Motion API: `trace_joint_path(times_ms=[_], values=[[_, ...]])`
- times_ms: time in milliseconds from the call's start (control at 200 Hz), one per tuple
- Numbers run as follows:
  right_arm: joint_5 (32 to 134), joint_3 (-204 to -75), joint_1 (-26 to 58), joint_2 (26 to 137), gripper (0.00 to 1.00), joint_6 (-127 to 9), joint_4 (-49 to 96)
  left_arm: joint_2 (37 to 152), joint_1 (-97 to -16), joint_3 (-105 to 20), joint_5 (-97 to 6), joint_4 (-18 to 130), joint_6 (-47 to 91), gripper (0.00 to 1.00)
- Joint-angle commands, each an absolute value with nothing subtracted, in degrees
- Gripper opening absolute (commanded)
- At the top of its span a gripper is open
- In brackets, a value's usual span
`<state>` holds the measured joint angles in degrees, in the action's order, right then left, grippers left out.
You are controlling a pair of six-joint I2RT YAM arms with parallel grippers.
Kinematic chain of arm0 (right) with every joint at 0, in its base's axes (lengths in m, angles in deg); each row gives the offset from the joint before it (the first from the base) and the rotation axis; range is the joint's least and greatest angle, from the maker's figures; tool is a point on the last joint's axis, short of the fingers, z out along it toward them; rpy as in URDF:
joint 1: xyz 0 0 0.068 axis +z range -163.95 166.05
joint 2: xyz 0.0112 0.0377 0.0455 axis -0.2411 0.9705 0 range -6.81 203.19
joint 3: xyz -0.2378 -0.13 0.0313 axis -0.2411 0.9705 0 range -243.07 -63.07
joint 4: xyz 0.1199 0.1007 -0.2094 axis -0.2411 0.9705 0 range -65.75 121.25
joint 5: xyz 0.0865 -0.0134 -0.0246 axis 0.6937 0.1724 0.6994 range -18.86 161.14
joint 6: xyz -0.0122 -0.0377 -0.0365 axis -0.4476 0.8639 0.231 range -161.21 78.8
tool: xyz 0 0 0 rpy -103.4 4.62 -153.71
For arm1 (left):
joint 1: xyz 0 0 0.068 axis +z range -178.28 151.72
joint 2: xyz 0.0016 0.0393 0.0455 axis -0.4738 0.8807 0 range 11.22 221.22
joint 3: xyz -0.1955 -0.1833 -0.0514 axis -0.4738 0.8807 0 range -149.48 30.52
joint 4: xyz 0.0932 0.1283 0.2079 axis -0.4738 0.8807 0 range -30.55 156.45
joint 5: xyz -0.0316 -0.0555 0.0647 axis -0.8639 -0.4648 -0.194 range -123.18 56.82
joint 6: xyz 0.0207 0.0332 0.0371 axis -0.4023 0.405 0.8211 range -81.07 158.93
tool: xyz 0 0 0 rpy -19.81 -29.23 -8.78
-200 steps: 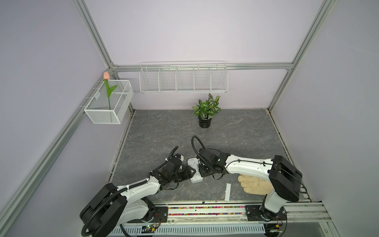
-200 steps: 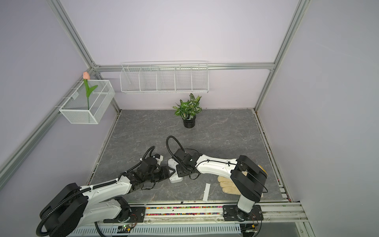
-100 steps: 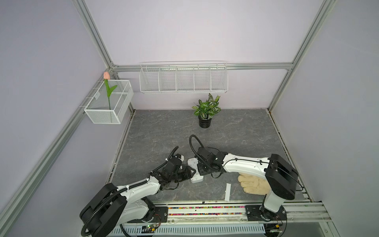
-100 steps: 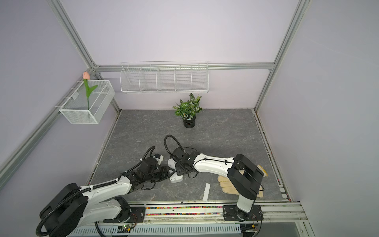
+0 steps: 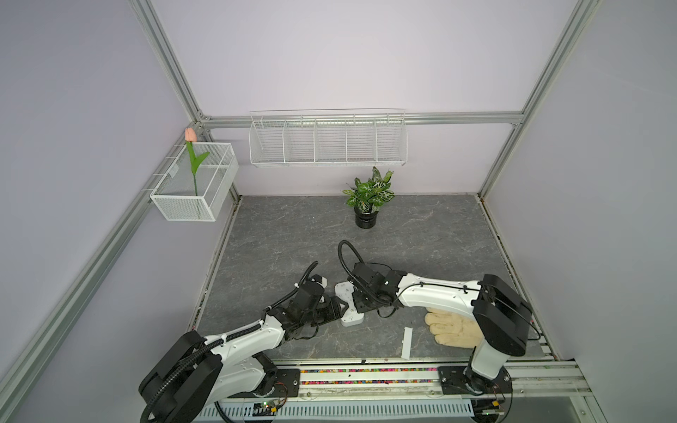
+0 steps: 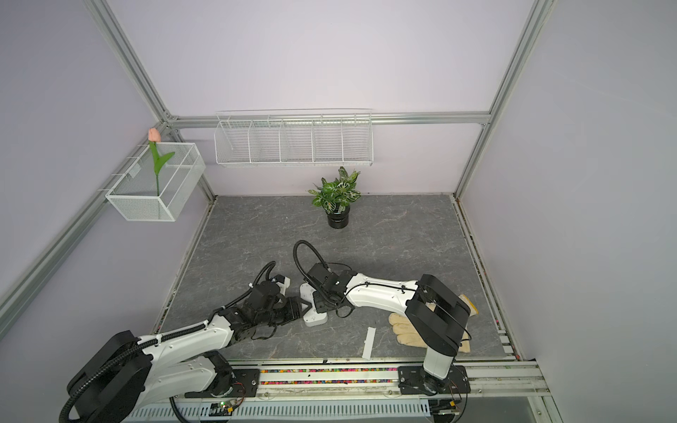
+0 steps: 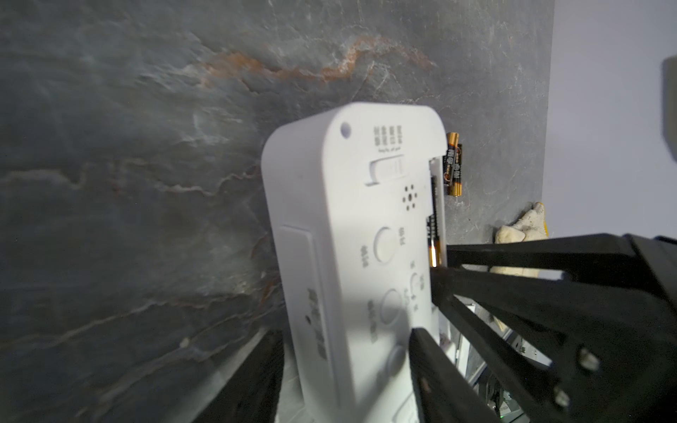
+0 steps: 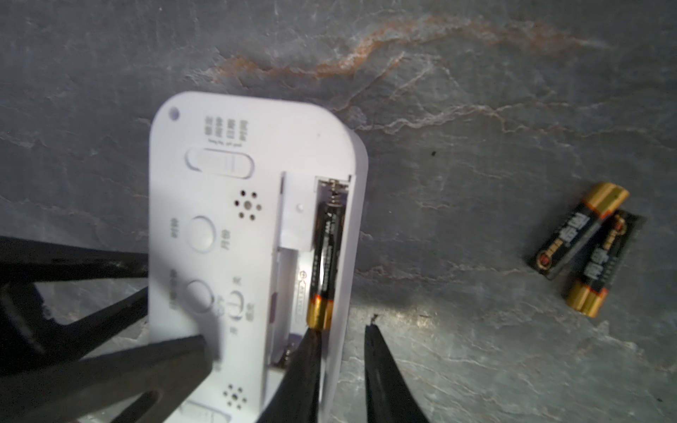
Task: Insert the battery into the alarm
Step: Install the battery in the alarm, then pick up the battery at the center of the board.
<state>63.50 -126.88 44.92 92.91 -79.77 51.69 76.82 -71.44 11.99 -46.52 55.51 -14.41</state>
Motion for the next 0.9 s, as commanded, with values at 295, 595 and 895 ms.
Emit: trace_joint_path(times_ms=[295, 595, 895], values=[[63.42, -125.04, 44.07, 83.29, 0.30, -78.41, 54.94, 75.96, -71.78, 9.74, -44.87, 58.01, -13.99, 0.59], [60.46, -120.50, 32.69, 78.73, 0.30, -76.84, 56.71, 72.83, -71.70, 8.07, -43.39, 60.02, -12.53, 0.62], [62.46, -121.76, 28.75, 88.14, 0.31, -75.52, 52.91, 68.57, -71.74, 9.11, -41.00, 62.79, -12.71, 0.62]])
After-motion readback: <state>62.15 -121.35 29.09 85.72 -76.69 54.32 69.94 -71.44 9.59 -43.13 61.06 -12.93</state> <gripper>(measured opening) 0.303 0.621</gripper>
